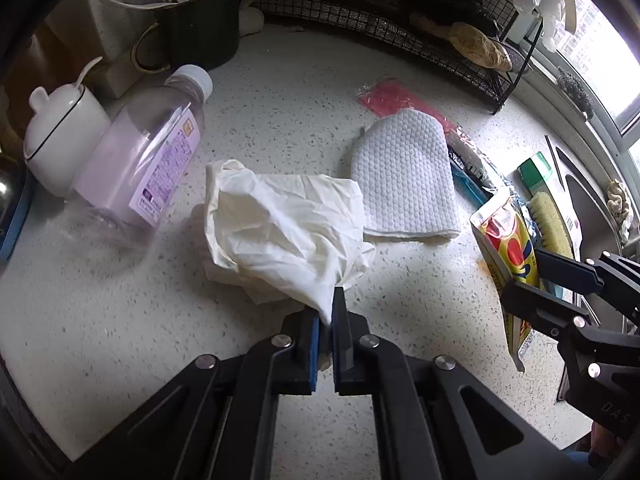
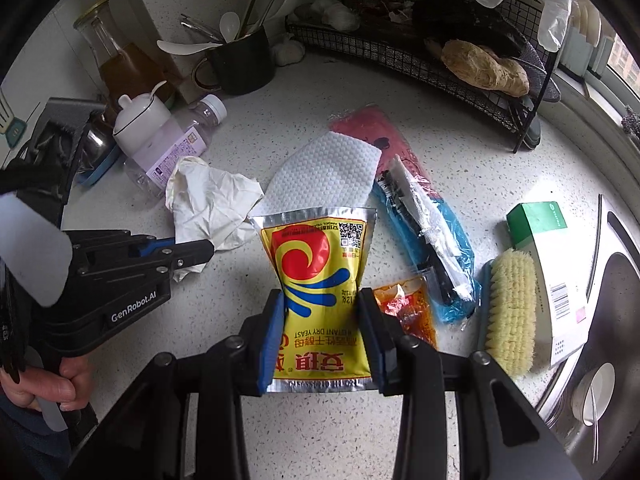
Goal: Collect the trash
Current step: 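Carry the packet and tissue down and drop them into the red bin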
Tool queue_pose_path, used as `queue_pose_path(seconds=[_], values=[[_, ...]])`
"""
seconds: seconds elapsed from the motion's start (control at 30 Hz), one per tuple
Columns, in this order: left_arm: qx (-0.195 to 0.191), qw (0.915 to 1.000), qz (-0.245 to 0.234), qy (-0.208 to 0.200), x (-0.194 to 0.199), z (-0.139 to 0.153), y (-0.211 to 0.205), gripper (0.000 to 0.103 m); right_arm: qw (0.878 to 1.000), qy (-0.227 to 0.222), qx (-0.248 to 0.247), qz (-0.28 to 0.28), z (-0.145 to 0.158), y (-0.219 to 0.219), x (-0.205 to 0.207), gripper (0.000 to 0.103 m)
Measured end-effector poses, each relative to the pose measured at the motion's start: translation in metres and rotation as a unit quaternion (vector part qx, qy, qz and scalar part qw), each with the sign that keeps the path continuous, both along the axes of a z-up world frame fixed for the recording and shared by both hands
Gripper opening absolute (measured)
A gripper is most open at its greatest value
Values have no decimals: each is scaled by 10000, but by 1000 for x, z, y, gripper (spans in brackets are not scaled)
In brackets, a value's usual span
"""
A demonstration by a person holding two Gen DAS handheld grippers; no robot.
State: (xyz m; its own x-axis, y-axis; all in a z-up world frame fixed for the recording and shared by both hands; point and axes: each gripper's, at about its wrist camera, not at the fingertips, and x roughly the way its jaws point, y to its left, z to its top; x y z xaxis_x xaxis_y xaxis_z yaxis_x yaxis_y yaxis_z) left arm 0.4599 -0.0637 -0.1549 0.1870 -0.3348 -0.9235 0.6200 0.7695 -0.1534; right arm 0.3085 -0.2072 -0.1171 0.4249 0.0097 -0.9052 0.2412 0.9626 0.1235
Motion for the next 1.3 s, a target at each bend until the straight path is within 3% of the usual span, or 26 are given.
queue_pose_path(seconds=[0.23,0.37,0.63,1.0,1.3], values=[[114,9962,856,-78,-50,16,29,4,9948,-27,313,965,5,4,-17,35],[178,9905,1357,-149,-83,24,55,4,9873,-129,204,1572,8,20,-32,35],[38,9797,2001,-125,-155,33,95,4,9742,-280,373,2206,18,59,-76,35],[-11,9716,2355,-217,-281,43,151,4,9631,-460,311,2634,22,111,-185,35],[22,9731,2306,-19,-363,22,162,4,9622,-320,227,2697,6,121,-260,35]])
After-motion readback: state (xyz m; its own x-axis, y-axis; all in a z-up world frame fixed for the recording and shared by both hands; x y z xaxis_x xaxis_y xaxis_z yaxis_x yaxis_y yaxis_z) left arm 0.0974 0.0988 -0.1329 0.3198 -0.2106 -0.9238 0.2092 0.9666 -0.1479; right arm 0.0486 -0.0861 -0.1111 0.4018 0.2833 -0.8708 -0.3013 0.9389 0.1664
